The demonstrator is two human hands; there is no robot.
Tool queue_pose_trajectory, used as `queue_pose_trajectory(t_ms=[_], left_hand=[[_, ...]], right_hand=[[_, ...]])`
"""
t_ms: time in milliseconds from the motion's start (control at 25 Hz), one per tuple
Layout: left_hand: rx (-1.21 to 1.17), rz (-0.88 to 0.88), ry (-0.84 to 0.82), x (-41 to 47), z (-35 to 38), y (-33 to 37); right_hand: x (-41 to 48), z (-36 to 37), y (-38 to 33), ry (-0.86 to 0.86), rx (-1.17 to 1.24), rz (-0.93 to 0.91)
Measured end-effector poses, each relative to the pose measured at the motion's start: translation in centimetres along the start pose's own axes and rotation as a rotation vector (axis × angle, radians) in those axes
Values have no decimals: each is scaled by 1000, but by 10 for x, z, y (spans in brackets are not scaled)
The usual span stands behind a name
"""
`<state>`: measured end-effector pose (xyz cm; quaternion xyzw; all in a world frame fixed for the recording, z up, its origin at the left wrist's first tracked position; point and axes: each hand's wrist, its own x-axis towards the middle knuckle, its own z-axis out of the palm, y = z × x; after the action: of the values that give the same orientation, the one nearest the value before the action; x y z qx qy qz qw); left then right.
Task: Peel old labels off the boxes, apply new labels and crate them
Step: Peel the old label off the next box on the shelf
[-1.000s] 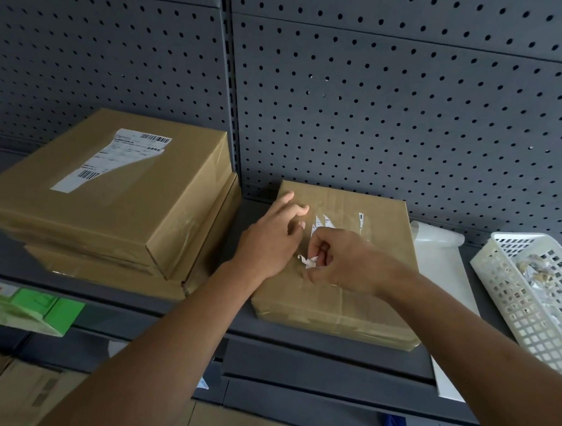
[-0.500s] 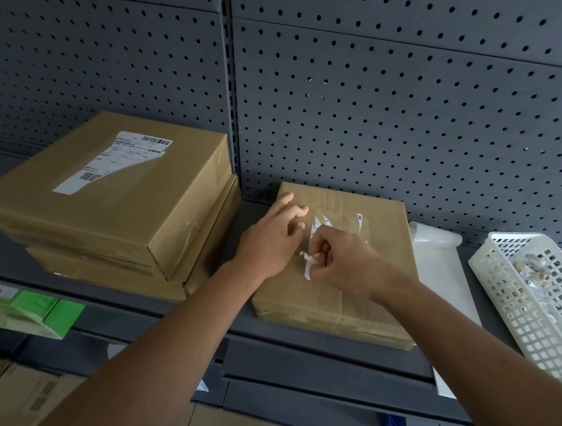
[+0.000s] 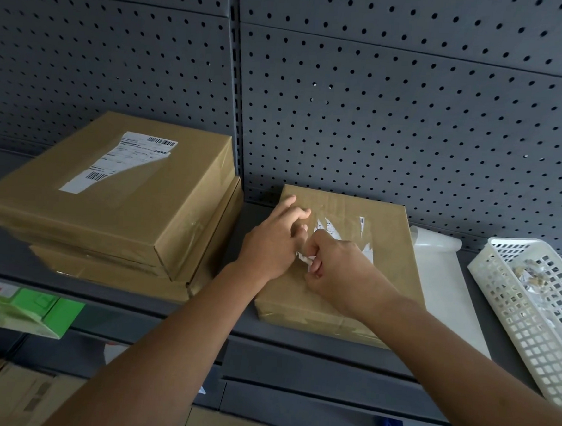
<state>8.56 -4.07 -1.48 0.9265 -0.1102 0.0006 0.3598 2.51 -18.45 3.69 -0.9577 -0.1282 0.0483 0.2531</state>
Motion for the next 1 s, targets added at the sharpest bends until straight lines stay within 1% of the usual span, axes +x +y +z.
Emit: queue_pose_trajectory(t_ms=[160,240,320,360,520,680,800,880,1000], left_hand=[[7,-8,-6,0,-1,1],[16,-6,-10,0,-1,3],[23,-4,3,0,-1,3],[21,-11,3,0,-1,2],[14,6,7,0,1,-2],[-6,23,17,-1,0,-2],[-11,21,7,0,0,-2],[-7,13,1,1,0,-3],[-1,18,0,1,1,-5]], right_hand=[[4,3,3,53,-54,38],[3,-3,7,64,31,100],[1,-10,6,13,117,144],[0,-11,5,-7,114,140],[-3,-2,-9,1,-39,55],[-5,-3,-23,-27,-199,43],[-8,1,-31,-9,-366,20],[-6,5,-34,-4,-381,35],[-1,8,-35,-35,-293,82]])
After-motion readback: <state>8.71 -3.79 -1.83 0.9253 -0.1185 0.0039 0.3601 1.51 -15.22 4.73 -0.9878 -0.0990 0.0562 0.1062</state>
